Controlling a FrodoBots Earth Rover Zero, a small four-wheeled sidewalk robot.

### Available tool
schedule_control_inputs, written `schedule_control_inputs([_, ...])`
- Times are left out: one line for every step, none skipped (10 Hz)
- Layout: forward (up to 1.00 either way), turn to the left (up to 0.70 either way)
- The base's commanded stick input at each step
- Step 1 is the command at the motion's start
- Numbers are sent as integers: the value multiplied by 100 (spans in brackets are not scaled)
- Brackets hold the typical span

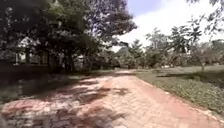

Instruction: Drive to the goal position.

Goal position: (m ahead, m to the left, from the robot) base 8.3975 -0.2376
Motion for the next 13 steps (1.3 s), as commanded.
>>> schedule_control_inputs([70,0])
schedule_control_inputs([70,0])
schedule_control_inputs([70,0])
schedule_control_inputs([70,0])
schedule_control_inputs([70,0])
schedule_control_inputs([70,0])
schedule_control_inputs([70,0])
schedule_control_inputs([70,0])
schedule_control_inputs([70,0])
schedule_control_inputs([70,0])
schedule_control_inputs([70,0])
schedule_control_inputs([70,0])
schedule_control_inputs([70,0])
